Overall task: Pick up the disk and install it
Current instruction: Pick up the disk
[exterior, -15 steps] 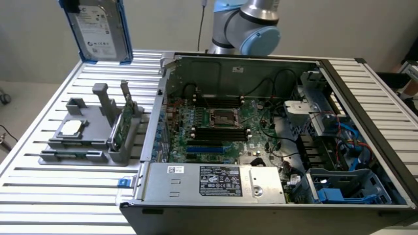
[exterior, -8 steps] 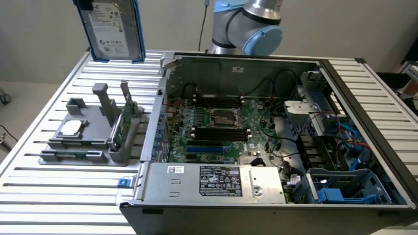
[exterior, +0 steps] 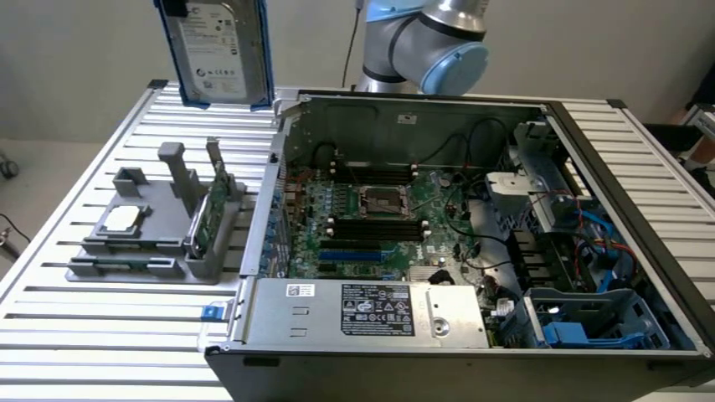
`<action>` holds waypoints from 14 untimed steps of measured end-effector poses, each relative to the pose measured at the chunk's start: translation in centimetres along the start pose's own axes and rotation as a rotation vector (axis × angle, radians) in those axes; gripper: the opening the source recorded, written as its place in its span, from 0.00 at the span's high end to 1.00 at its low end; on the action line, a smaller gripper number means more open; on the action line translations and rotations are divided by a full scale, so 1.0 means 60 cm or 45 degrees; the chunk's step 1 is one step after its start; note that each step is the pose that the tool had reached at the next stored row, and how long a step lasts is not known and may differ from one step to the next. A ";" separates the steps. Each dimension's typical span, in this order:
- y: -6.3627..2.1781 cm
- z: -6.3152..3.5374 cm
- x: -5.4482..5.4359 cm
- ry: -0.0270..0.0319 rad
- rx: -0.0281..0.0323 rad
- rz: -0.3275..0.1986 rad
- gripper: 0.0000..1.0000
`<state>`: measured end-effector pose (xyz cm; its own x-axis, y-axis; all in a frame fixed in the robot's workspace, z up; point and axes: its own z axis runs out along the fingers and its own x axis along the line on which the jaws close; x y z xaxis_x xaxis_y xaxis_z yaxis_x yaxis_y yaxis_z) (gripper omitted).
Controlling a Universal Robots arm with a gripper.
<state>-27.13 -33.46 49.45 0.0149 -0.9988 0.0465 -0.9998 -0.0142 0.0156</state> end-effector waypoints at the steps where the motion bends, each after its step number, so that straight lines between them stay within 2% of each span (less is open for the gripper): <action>1: -0.008 0.000 0.003 0.0000 -0.0009 0.000 0.67; 14: -0.102 -0.007 0.043 -0.0003 -0.0123 -0.001 0.67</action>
<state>-20.96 -35.96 49.87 0.0156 -0.9988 0.0462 -0.9996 -0.0145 0.0253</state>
